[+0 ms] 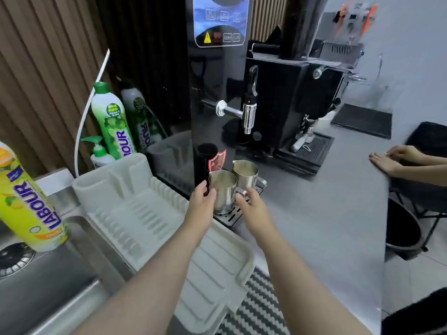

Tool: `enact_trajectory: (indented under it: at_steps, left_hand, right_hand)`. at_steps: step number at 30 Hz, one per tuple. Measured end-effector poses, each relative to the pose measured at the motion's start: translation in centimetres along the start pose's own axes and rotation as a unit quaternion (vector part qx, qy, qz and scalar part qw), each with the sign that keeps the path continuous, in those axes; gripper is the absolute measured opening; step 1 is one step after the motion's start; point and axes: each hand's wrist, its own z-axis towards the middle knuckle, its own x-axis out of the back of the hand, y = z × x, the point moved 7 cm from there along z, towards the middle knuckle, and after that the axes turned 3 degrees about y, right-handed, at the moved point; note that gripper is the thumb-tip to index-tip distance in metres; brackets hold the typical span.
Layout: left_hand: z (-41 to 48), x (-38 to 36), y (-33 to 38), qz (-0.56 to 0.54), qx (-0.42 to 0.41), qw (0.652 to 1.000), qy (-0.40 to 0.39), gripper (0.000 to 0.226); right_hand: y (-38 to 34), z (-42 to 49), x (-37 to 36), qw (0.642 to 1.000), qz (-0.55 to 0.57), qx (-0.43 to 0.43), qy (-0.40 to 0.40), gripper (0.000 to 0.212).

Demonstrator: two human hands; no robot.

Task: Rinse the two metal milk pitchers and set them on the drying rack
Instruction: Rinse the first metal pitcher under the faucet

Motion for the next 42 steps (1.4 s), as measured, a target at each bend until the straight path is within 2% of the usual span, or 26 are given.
enact_trajectory:
  at_steps: [3,6,7,10,13,18,21,24,27,30,34,36,39,42]
  left_hand:
    - [0.7,-0.4,-0.2,0.004,-0.006,1.000,0.018,0.054]
    - [0.6,-0.4,0.1,0.023,-0.014,0.999,0.018,0.047]
    - [0.2,-0.1,0.3,0.025,-0.024,0.999,0.019,0.044]
    - [-1.8,1.9,1.4,0.019,-0.079,0.996,0.026,0.027]
    - [-4.8,5.9,1.4,-0.005,-0.093,0.995,0.041,0.018]
    - [-11.1,14.2,-0.3,-0.054,-0.065,0.993,0.078,0.036]
    - [-16.7,21.1,-1.7,-0.092,-0.054,0.984,0.144,0.039]
    - [-21.2,25.9,-2.8,-0.097,-0.044,0.974,0.198,0.037]
    - [-26.3,31.3,-4.4,-0.084,-0.032,0.959,0.268,0.049]
    - [-30.0,35.5,-6.3,-0.081,-0.013,0.948,0.307,0.053]
    - [-30.8,40.9,-8.7,-0.103,0.006,0.925,0.366,0.018]
    - [-29.4,43.3,-9.3,-0.082,0.029,0.908,0.410,0.012]
    - [-25.4,46.5,-10.0,-0.012,0.079,0.890,0.448,0.014]
    - [-20.4,47.7,-10.4,0.070,0.106,0.905,0.406,0.034]
  right_hand:
    - [0.2,0.8,-0.8,0.999,0.049,-0.009,-0.021,0.043]
    - [0.5,0.8,-0.5,0.995,0.101,-0.005,-0.008,0.013]
    - [0.4,0.7,-0.3,0.993,0.116,0.005,-0.004,0.011]
    - [-0.8,-1.1,0.0,0.990,0.137,0.024,-0.028,0.027]
    - [-2.9,-3.7,-1.1,0.985,0.144,0.051,-0.078,0.035]
    - [-5.8,-9.7,-6.7,0.965,0.149,0.046,-0.209,0.025]
    - [-7.7,-15.2,-12.4,0.940,0.126,0.067,-0.310,0.027]
    - [-8.8,-19.7,-16.9,0.927,0.066,0.110,-0.354,0.027]
    - [-9.6,-24.7,-22.1,0.907,0.029,0.142,-0.395,0.027]
    - [-10.4,-28.2,-25.7,0.894,0.006,0.166,-0.416,0.030]
    - [-11.2,-30.5,-28.2,0.890,-0.014,0.183,-0.417,0.029]
    - [-11.5,-30.8,-28.7,0.895,-0.012,0.185,-0.405,0.036]
    - [-11.7,-31.0,-29.0,0.907,0.000,0.174,-0.382,0.040]
    - [-11.5,-31.1,-29.2,0.918,0.008,0.166,-0.359,0.037]
